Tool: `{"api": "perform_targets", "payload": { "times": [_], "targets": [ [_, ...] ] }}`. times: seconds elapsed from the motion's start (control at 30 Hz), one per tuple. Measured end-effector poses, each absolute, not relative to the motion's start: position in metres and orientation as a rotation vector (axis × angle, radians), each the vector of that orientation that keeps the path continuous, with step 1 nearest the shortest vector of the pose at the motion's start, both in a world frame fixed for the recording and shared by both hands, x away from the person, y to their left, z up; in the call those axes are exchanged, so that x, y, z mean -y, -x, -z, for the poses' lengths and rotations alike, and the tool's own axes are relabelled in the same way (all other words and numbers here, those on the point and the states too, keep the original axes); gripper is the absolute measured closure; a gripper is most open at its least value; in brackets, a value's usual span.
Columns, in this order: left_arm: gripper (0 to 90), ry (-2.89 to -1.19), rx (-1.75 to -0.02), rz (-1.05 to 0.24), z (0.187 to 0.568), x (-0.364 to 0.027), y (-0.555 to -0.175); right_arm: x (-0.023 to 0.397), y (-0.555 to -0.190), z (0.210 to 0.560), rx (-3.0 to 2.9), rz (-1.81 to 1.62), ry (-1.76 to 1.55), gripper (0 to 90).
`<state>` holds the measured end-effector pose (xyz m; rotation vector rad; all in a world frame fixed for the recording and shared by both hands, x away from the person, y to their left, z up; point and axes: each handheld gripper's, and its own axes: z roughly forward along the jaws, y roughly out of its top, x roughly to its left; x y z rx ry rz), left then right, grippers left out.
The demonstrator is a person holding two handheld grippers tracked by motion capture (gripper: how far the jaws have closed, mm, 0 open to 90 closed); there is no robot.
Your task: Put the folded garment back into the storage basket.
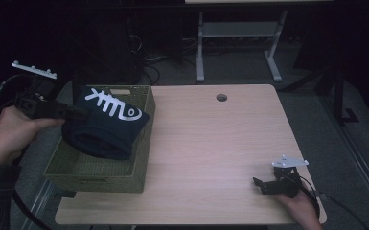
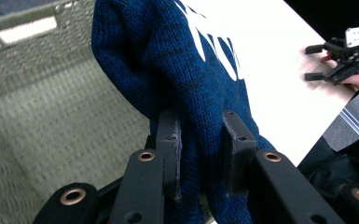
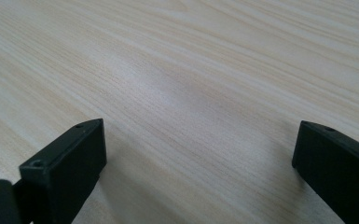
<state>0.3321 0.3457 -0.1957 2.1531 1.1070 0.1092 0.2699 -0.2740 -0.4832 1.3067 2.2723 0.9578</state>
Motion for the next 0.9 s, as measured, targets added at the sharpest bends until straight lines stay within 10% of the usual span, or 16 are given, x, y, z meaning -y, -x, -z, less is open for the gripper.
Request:
{"api": "perform_targets", "payload": {
  "times": [0.9],
  "targets": [
    [72.5,-2.092,-1.269,-0.061,0.266,-0.372,-0.336,0.274,-0.270,0.483,-2.269,-0.957,-1.309,2.6]
  ]
}}
